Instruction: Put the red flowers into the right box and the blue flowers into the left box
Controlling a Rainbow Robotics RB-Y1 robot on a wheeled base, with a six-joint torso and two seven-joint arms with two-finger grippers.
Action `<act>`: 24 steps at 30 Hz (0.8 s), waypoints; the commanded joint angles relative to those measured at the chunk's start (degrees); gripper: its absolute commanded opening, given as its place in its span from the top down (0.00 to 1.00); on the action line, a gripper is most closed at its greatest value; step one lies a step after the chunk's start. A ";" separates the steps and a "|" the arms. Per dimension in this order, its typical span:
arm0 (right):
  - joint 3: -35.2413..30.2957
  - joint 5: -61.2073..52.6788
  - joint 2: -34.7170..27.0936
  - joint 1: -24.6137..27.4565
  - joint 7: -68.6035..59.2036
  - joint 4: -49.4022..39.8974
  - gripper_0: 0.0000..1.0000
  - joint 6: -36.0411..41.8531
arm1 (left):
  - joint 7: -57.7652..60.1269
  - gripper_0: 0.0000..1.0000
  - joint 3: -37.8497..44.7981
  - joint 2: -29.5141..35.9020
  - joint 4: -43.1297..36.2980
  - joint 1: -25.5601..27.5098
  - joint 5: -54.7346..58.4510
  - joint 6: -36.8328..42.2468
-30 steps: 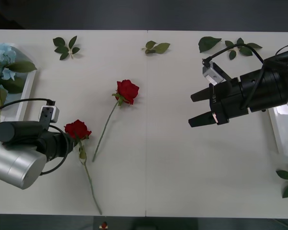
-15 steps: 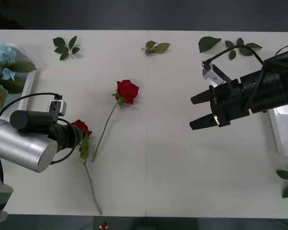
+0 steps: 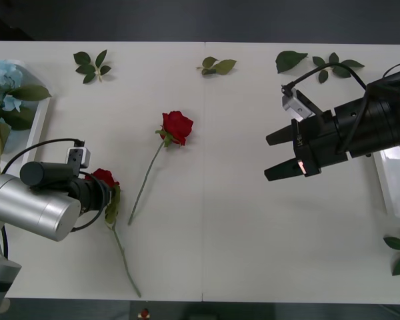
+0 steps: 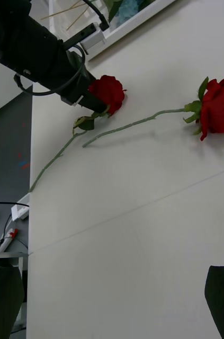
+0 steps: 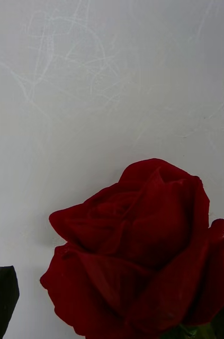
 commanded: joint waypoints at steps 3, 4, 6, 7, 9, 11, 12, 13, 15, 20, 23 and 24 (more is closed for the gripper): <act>-0.83 -0.36 -2.43 -1.14 0.96 0.30 0.00 0.06 | 0.60 0.21 0.46 -0.06 -0.36 -1.27 -0.23 -0.57; -0.83 -0.36 -2.43 -1.14 0.96 0.21 0.00 0.06 | 0.60 0.24 0.37 -0.06 -0.27 -1.27 -0.23 -0.65; -0.83 -0.27 -2.43 -1.14 0.96 0.30 0.00 0.06 | 0.60 0.25 0.28 -0.06 0.35 -1.27 -0.23 -1.27; -0.83 -0.36 -2.43 -1.14 0.96 0.30 0.00 0.15 | 0.60 0.25 0.20 -0.06 0.79 -1.27 -0.32 -1.88; -0.83 -0.36 -2.43 -1.14 0.96 0.39 0.00 0.32 | 0.51 0.25 0.02 -0.06 1.84 -1.27 -0.40 -3.38; -0.83 -0.36 -2.43 -1.14 0.96 0.48 0.00 0.41 | 0.42 0.25 -0.07 -0.06 2.54 -1.27 -0.32 -4.26; -0.83 -0.27 -2.43 -1.14 0.96 0.57 0.00 0.59 | 0.34 0.26 -0.07 -0.06 2.90 -1.27 -0.40 -4.87; -0.83 -0.36 -2.43 -1.14 0.96 0.65 0.00 0.76 | 0.34 0.28 -0.07 -0.06 2.98 -1.27 -0.40 -5.05; -0.83 -0.36 -2.43 -1.14 0.96 0.74 0.00 0.94 | 0.25 0.30 -0.07 -0.06 2.98 -1.27 -0.40 -5.05; -0.83 -0.36 -2.43 -1.14 0.96 0.92 0.00 1.11 | 0.16 0.44 -0.33 -0.06 2.98 -1.27 -0.49 -5.05; -0.83 -0.36 -2.43 -1.14 0.96 0.92 0.00 1.11 | 0.16 0.89 -0.42 -0.06 2.98 -1.19 -0.49 -5.05; -0.83 -0.36 -2.43 -1.14 0.96 1.01 0.00 1.20 | 0.16 0.94 -0.51 -0.06 2.98 -1.19 -0.49 -5.05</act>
